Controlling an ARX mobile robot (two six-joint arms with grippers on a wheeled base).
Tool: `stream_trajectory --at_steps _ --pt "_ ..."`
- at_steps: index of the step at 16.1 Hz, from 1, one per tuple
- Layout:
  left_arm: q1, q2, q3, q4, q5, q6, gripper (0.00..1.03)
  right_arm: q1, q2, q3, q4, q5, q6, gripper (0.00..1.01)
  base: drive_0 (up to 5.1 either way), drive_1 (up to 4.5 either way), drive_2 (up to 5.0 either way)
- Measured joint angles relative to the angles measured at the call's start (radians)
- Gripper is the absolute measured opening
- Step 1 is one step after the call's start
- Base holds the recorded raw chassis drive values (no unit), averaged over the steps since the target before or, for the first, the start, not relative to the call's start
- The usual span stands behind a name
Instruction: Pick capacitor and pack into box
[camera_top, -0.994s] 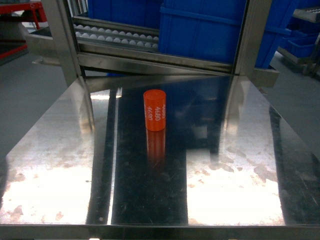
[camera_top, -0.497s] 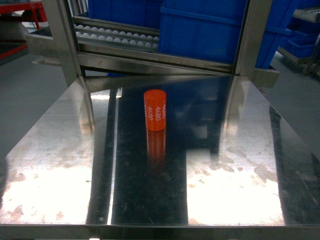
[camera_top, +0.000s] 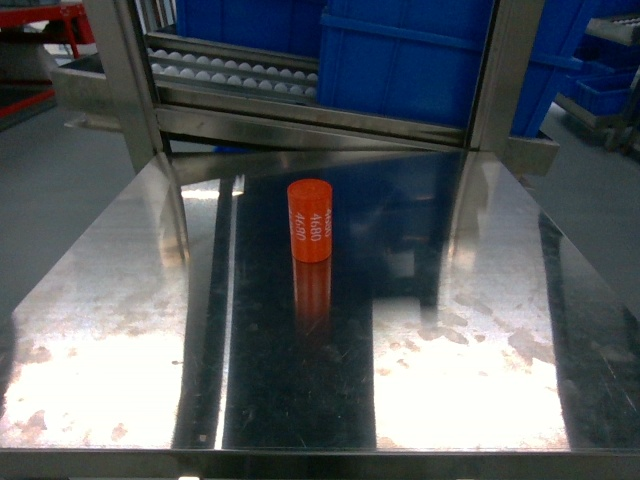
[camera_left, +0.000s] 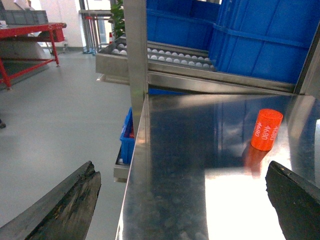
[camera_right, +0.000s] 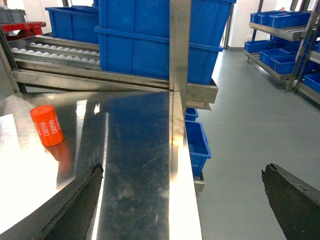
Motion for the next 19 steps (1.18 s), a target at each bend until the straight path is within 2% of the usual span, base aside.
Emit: stream_trajectory --at_steps 9,10,11,13,14,15,17,19 --pt "0.000 0.000 0.000 0.000 0.000 0.000 0.98 0.000 0.000 0.000 0.000 0.000 0.000 0.98 0.0 0.00 0.0" --pt "-0.014 0.005 0.001 -0.007 -0.026 -0.010 0.98 0.000 0.000 0.000 0.000 0.000 0.000 0.98 0.0 0.00 0.0" --pt "-0.069 0.060 0.001 0.048 -0.110 -0.046 0.98 0.000 0.000 0.000 0.000 0.001 0.000 0.98 0.0 0.00 0.0" --pt "-0.153 0.240 0.005 0.234 -0.166 -0.080 0.98 0.000 0.000 0.000 0.000 0.000 0.000 0.98 0.0 0.00 0.0" --pt "-0.185 0.403 0.018 0.399 -0.171 -0.081 0.98 0.000 0.000 0.000 0.000 0.000 0.000 0.98 0.0 0.00 0.0" --pt "-0.219 0.624 0.057 0.613 -0.172 -0.080 0.98 0.000 0.000 0.000 0.000 0.000 0.000 0.98 0.0 0.00 0.0" --pt "-0.294 1.130 0.212 1.004 -0.111 -0.068 0.98 0.000 0.000 0.000 0.000 0.000 0.000 0.98 0.0 0.00 0.0" --pt "-0.327 1.439 0.350 1.102 -0.071 -0.054 0.98 0.000 0.000 0.000 0.000 0.000 0.000 0.98 0.0 0.00 0.0"
